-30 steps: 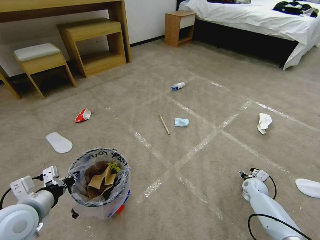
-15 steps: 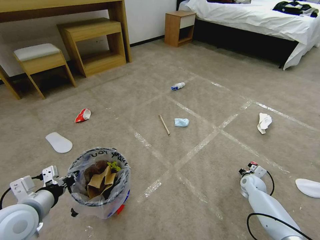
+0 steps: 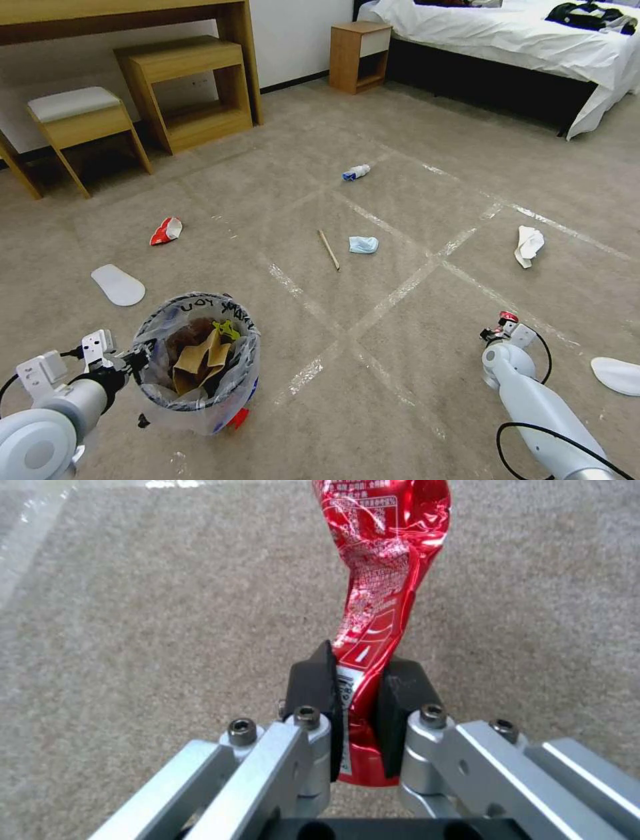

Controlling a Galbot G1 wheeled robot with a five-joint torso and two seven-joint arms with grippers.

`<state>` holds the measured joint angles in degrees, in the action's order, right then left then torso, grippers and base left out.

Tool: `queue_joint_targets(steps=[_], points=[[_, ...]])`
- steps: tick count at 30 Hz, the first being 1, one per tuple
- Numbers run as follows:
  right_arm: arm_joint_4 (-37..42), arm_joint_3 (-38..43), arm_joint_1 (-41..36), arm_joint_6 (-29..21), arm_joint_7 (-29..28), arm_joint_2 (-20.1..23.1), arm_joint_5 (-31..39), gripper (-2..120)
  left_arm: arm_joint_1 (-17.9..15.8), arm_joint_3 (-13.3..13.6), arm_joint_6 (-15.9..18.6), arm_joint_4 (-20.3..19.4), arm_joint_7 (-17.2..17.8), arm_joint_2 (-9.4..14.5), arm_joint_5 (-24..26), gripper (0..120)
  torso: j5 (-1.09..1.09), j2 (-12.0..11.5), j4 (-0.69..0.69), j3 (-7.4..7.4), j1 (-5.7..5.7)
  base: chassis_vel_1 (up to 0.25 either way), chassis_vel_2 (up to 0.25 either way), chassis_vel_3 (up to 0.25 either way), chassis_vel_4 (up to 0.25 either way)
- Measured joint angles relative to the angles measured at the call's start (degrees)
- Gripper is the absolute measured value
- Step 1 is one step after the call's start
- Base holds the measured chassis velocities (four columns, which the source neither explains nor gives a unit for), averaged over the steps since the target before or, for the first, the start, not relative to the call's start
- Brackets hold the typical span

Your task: Pick up the trash bin and place the garbage on the floor into it.

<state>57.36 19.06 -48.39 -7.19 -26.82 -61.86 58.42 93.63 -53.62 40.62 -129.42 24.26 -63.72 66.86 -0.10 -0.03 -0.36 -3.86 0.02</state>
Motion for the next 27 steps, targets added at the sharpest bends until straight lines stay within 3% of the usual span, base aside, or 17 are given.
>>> queue_joint_targets(steps=[6,16,18,19,24,27], points=[[5.6,2.5,-1.2,2.4,2.4,1.5,-2.0,9,0.2,-0.2,0.0,-0.6,0.2,0.1,0.4,0,0.00,0.0,-0.01,0.00,0.00,0.000,0.000,0.000,0.000],[23.0,7.4,-1.2,16.8,14.8,7.1,-6.0,9,-0.6,-0.4,0.3,-1.9,1.7,0.6,4.2,0,-0.03,0.0,0.00,0.00,0.00,0.000,0.000,0.000,0.000],[23.1,7.4,-1.2,17.0,15.0,7.2,-6.0,9,-0.6,-0.5,0.3,-1.9,1.7,0.6,4.2,0,-0.03,0.0,0.00,0.00,0.00,0.000,0.000,0.000,0.000],[28.9,7.9,-1.0,20.0,19.7,9.1,-4.1,9,-0.9,-0.9,0.3,-2.3,2.0,0.9,5.5,0,0.00,0.0,0.00,0.00,0.00,0.000,0.000,0.000,0.000],[35.1,7.9,-0.5,22.2,26.8,10.8,0.5,9,-1.0,-1.0,0.3,-3.1,2.6,0.8,7.2,0,-0.02,0.0,0.01,0.00,0.00,0.000,0.000,0.000,0.000],[40.7,7.1,-0.6,22.6,34.9,12.5,4.9,9,-1.0,-1.0,0.2,-3.6,2.9,0.7,7.9,0,-0.02,0.0,0.00,0.00,0.00,0.000,0.000,0.000,0.000]])
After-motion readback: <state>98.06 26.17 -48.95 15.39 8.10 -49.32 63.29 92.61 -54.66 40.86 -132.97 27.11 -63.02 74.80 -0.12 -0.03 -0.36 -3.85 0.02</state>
